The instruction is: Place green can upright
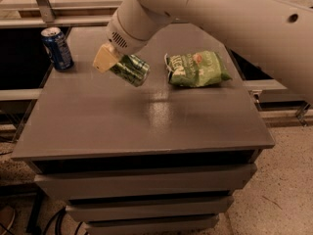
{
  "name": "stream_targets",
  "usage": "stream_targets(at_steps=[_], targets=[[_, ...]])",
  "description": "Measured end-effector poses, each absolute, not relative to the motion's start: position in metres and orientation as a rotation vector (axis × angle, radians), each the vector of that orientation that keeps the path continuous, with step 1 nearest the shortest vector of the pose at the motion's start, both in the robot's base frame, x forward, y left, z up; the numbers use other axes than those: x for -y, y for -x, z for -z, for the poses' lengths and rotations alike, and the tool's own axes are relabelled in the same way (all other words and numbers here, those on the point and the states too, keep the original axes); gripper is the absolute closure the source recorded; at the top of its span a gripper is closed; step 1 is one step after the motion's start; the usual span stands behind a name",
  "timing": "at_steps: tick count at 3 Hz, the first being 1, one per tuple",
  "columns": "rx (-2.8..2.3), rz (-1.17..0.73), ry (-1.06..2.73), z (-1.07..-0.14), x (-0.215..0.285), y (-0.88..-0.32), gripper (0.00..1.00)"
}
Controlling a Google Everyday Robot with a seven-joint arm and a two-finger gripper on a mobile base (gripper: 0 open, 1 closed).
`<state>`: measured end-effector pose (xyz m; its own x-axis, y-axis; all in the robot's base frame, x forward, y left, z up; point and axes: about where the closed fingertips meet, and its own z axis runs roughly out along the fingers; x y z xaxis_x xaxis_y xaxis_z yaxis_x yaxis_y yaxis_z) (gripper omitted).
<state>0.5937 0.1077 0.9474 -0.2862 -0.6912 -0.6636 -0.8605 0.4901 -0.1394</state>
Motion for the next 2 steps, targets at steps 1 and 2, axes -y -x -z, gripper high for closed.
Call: stream_targets(at_steps=[1, 2], targets=[[-2.095, -0.314, 1.159, -0.9395, -0.098, -0.5892, 1.0], [-2.095, -0.314, 1.159, -0.9396, -0.098, -0.5891, 1.0]])
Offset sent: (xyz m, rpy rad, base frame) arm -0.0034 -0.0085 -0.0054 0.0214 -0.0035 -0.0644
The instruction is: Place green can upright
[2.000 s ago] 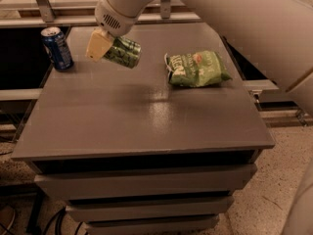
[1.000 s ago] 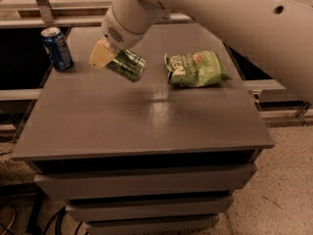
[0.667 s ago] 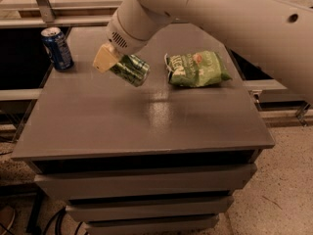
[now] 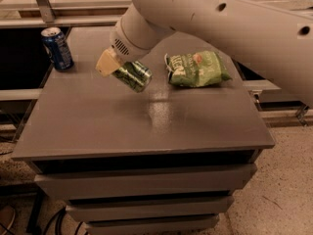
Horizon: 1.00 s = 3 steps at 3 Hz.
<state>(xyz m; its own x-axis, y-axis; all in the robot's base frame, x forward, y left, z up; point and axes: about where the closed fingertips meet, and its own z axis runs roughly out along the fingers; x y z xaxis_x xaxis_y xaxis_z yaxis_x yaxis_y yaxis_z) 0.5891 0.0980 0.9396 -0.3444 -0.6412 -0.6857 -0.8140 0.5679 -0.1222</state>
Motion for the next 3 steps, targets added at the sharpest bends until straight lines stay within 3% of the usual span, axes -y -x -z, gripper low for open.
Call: stream_targets(at_steps=[3], targets=[[-2.119, -0.222, 0.912, -0.9504, -0.0899, -0.5843, 1.0]])
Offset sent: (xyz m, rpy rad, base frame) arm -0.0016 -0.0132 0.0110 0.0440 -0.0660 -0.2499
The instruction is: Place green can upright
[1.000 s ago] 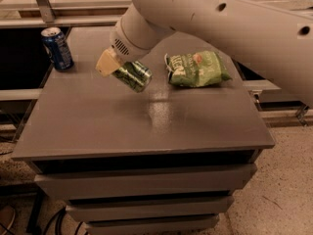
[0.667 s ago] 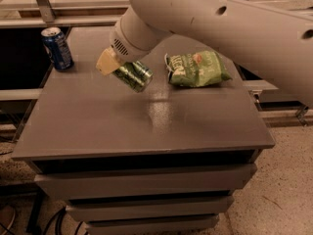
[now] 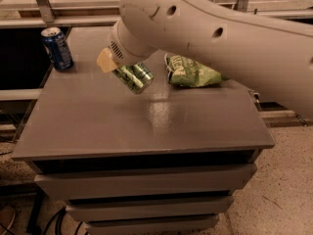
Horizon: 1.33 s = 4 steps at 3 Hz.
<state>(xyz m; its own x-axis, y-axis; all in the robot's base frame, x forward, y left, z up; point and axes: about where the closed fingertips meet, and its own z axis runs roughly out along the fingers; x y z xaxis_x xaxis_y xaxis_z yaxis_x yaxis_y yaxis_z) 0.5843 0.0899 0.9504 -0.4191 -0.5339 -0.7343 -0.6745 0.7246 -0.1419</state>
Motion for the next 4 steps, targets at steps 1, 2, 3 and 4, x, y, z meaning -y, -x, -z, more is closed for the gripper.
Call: stream_targets(at_steps=[1, 2, 3, 4], targets=[[-2.103, -0.187, 0.803, -0.948, -0.085, -0.582, 1.0], [-2.064, -0.147, 0.715, -0.945, -0.08, -0.582, 1.0], [-2.025, -0.134, 0.634, -0.942, -0.074, -0.582, 1.0], [-1.989, -0.197, 0.53, -0.941, -0.065, -0.582, 1.0]])
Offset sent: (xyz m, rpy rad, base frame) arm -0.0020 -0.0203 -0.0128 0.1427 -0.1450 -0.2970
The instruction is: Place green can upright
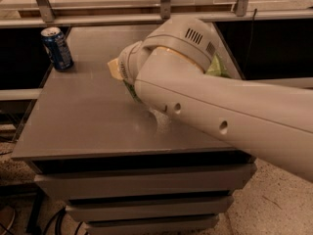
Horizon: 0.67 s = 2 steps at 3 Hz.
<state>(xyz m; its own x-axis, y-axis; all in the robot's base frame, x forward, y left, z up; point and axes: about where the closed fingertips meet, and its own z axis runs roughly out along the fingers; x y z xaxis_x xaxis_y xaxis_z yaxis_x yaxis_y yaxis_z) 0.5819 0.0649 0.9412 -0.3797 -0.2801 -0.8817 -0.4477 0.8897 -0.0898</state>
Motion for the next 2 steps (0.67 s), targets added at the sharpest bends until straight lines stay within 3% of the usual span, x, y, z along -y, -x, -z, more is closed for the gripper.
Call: stream_targets(at_steps=[2], targets=[[-1.845, -0.373, 0.45, -0.9586, -0.0541, -0.585, 1.0]])
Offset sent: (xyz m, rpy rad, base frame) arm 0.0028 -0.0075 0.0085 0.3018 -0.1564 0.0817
